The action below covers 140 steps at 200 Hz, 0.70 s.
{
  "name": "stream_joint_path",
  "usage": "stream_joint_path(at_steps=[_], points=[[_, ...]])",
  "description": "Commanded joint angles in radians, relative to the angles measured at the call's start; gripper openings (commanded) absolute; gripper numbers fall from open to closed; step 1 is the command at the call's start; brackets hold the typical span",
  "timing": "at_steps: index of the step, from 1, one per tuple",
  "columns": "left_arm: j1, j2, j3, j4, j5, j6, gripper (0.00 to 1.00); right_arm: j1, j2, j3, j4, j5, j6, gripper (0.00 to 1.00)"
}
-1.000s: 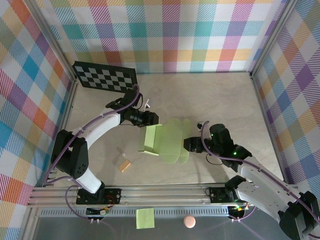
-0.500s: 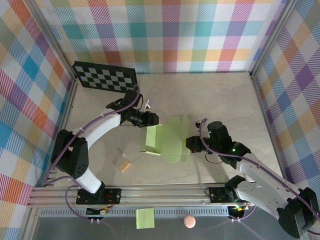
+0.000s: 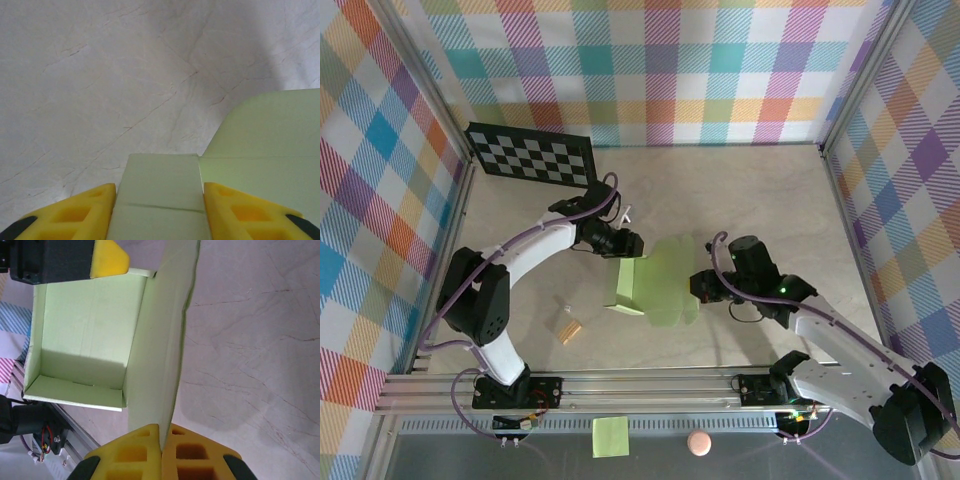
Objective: Fold the paper box
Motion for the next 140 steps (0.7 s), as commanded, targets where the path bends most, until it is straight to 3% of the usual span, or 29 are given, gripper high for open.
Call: stream_joint_path(at_steps=[1,27,56,94,140], points=[[0.041,-0.009,-0.007,-0.098,-0.205,0.063,0.43,-0.01,0.029,0.105,-0.08,0.053,-0.124,0.0],[0.065,-0.056,-0.017,-0.062,-0.184,0.048,0.62,-0.01,0.14,0.216,-0.226,0.046,-0.284,0.0],[0.106,-0.114,-0.062,-0.04,-0.176,0.042,0.7,-0.009,0.262,0.357,-0.395,0.01,-0.478,0.0],[0.143,-0.188,-0.127,-0.024,-0.137,0.059,0.69,-0.008,0.441,0.582,-0.612,0.03,-0.725,0.0],[0.145,-0.215,-0.211,0.035,0.024,0.045,0.54,0.037,0.648,0.86,-0.791,0.134,-1.042,0.0]])
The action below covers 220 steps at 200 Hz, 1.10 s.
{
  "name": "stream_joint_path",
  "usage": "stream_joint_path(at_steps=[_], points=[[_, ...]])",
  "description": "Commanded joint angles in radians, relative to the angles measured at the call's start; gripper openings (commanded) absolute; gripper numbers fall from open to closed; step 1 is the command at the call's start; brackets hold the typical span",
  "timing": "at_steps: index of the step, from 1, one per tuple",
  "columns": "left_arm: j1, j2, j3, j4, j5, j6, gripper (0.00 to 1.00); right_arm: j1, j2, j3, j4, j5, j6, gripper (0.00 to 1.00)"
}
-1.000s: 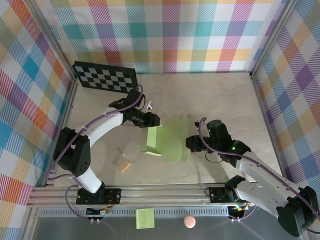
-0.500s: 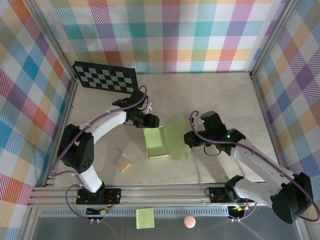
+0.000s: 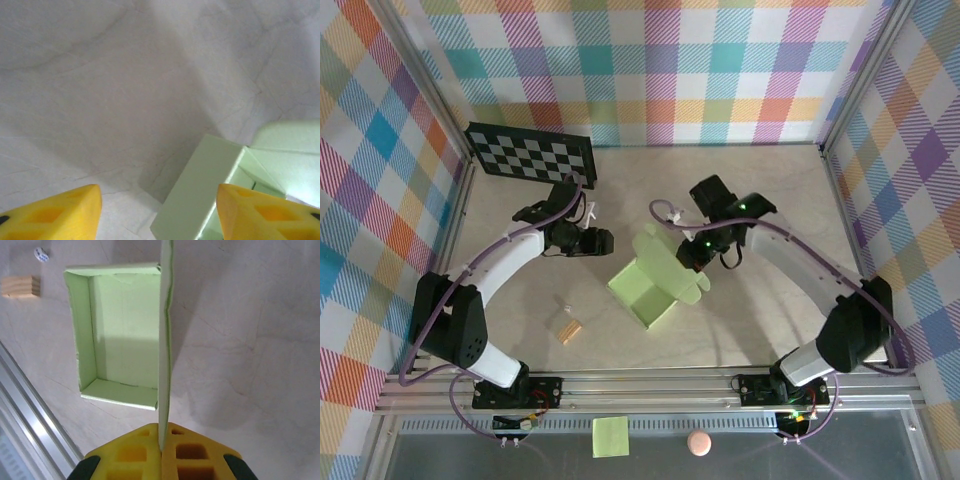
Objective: Fold the paper box
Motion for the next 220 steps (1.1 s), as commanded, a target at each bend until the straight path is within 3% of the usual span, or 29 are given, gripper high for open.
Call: stream_joint_path(at_steps=[1,41,115,154,220], points=[[0.005,-0.026,-0.056,0.035,0.109,-0.002,0.54,0.029,0.082,0.132,-0.163,0.062,-0.259,0.0],[0.005,-0.054,-0.161,0.133,0.215,-0.062,0.44,0.068,0.279,0.387,-0.279,0.116,-0.436,0.0],[0.005,-0.058,-0.288,0.246,0.252,-0.13,0.31,0.11,0.557,0.741,-0.385,0.174,-0.663,0.0],[0.005,-0.015,-0.279,0.277,0.248,-0.139,0.21,0.117,0.628,0.827,-0.413,0.171,-0.685,0.0],[0.004,0.023,-0.296,0.373,0.31,-0.184,0.08,0.117,0.63,0.805,-0.402,0.188,-0.68,0.0]])
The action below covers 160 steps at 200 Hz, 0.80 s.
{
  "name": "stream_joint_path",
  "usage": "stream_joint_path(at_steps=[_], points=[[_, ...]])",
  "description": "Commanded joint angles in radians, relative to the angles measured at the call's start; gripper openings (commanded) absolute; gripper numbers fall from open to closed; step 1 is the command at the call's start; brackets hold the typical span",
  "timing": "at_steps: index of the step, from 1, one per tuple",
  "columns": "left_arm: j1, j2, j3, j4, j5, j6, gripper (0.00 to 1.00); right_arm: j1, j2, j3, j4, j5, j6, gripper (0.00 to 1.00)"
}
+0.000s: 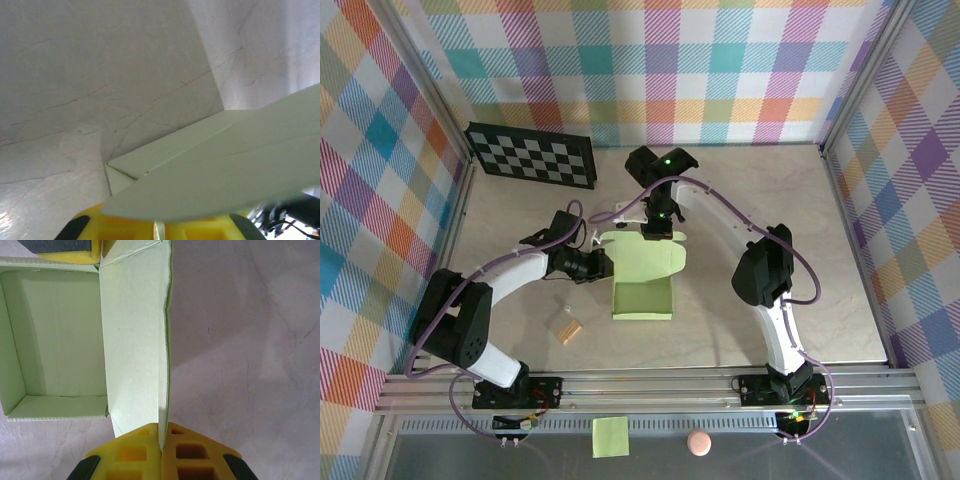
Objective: Fold the paper box
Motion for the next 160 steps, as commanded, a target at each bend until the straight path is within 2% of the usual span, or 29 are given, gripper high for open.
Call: stream_joint_path(at_steps=[1,54,87,115,160], points=[[0.003,0.014,-0.021,0.067,0.057,-0.017,0.08,0.007,0.011,0.005,-0.029,-0.004,-0.02,0.0],[0.003,-0.028,-0.072,0.125,0.073,-0.065,0.06,0.005,0.009,0.011,-0.008,0.05,-0.012,0.0],[0.004,-0.092,-0.097,0.127,-0.009,-0.095,0.07,0.003,0.004,0.011,0.009,0.088,-0.014,0.0],[0.007,-0.14,-0.122,0.139,-0.061,-0.121,0.08,-0.003,0.004,0.015,0.015,0.09,0.017,0.15],[0.007,-0.175,-0.124,0.143,-0.04,-0.11,0.1,-0.022,-0.056,0.017,0.019,0.032,0.086,0.32]])
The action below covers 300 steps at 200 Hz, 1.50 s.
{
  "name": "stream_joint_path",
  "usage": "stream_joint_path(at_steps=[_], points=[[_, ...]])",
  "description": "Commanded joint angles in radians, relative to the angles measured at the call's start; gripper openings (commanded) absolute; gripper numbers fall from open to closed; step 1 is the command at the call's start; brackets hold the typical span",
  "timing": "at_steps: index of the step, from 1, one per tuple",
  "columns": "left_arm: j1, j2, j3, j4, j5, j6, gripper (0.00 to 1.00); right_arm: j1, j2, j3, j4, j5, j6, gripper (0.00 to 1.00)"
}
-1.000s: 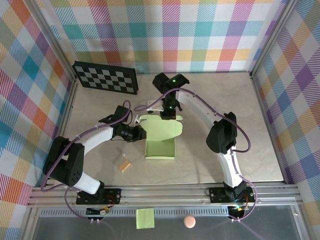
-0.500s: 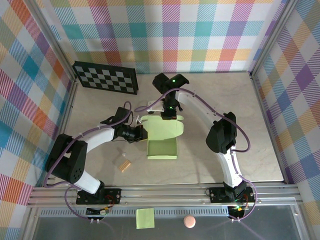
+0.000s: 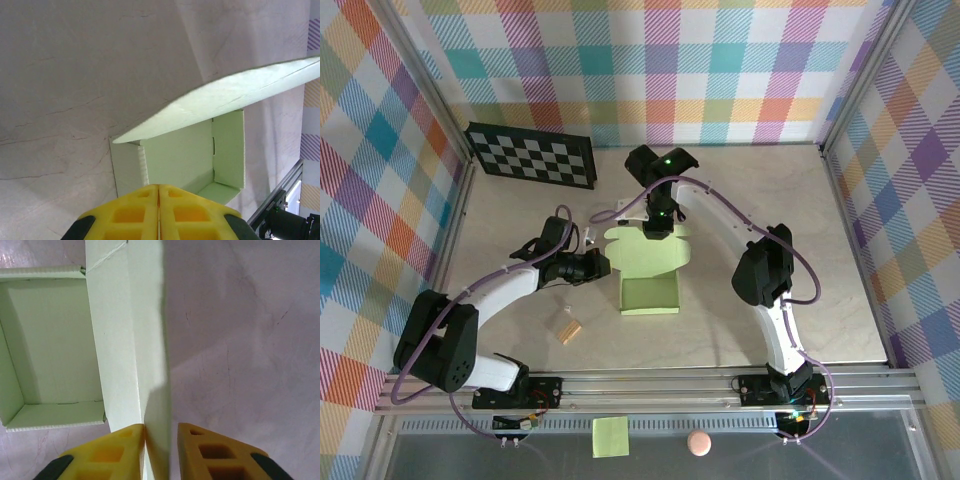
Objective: Fold the paper box
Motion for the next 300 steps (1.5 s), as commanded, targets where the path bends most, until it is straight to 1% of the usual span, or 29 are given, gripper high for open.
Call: stream_joint_path(at_steps=[1,13,32,48,61,78,99,120,140,168,198,209,222,247,256,261,269,282,290,300], points=[[0.007,-0.031,-0.012,0.018,0.002,-0.004,0.1,-0.015,-0.057,0.017,-0.006,-0.05,0.051,0.32],[0.006,-0.034,-0.004,-0.004,-0.002,0.011,0.11,-0.028,-0.082,0.01,-0.001,-0.074,0.082,0.36],[0.002,-0.042,-0.007,-0.009,0.009,0.018,0.11,-0.058,-0.148,-0.034,0.042,-0.157,0.146,0.43],[-0.014,-0.047,-0.014,0.006,0.028,0.019,0.14,-0.091,-0.238,-0.147,0.145,-0.227,0.213,0.5],[-0.037,-0.038,-0.01,0.01,0.039,0.02,0.15,-0.116,-0.323,-0.268,0.248,-0.265,0.274,0.52],[-0.068,-0.018,-0.011,0.017,0.033,0.011,0.15,-0.152,-0.424,-0.419,0.38,-0.308,0.362,0.53],[-0.093,0.0,-0.038,0.078,0.023,-0.034,0.13,-0.187,-0.535,-0.603,0.53,-0.332,0.471,0.53],[-0.107,0.027,-0.05,0.117,0.015,-0.06,0.11,-0.206,-0.615,-0.743,0.625,-0.354,0.543,0.52],[-0.114,0.048,-0.046,0.133,0.019,-0.065,0.1,-0.209,-0.656,-0.819,0.653,-0.363,0.56,0.52],[-0.116,0.077,-0.031,0.149,0.04,-0.069,0.09,-0.213,-0.679,-0.871,0.66,-0.343,0.587,0.51],[-0.116,0.011,-0.06,0.124,-0.056,-0.07,0.1,-0.253,-0.72,-0.95,0.716,-0.347,0.667,0.5],[-0.11,-0.03,-0.079,0.124,-0.078,-0.063,0.13,-0.272,-0.744,-0.996,0.754,-0.357,0.699,0.5],[-0.099,-0.081,-0.098,0.116,-0.107,-0.042,0.19,-0.294,-0.777,-1.053,0.799,-0.371,0.735,0.5],[-0.074,-0.195,-0.117,0.071,-0.178,0.031,0.42,-0.339,-0.86,-1.175,0.904,-0.405,0.806,0.51],[-0.067,-0.233,-0.12,0.059,-0.204,0.066,0.52,-0.352,-0.893,-1.222,0.944,-0.422,0.809,0.52],[-0.063,-0.252,-0.12,0.054,-0.216,0.086,0.58,-0.359,-0.912,-1.25,0.967,-0.423,0.848,0.53],[-0.052,-0.276,-0.118,0.047,-0.223,0.115,0.68,-0.368,-0.947,-1.304,1.014,-0.406,0.874,0.62],[-0.035,-0.295,-0.105,0.038,-0.219,0.166,0.8,-0.378,-0.991,-1.372,1.071,-0.399,0.9,0.68],[-0.027,-0.295,-0.092,0.032,-0.221,0.192,0.84,-0.385,-1.015,-1.412,1.103,-0.398,0.917,0.72],[-0.019,-0.291,-0.08,0.036,-0.221,0.218,0.87,-0.393,-1.036,-1.452,1.139,-0.403,0.935,0.73]])
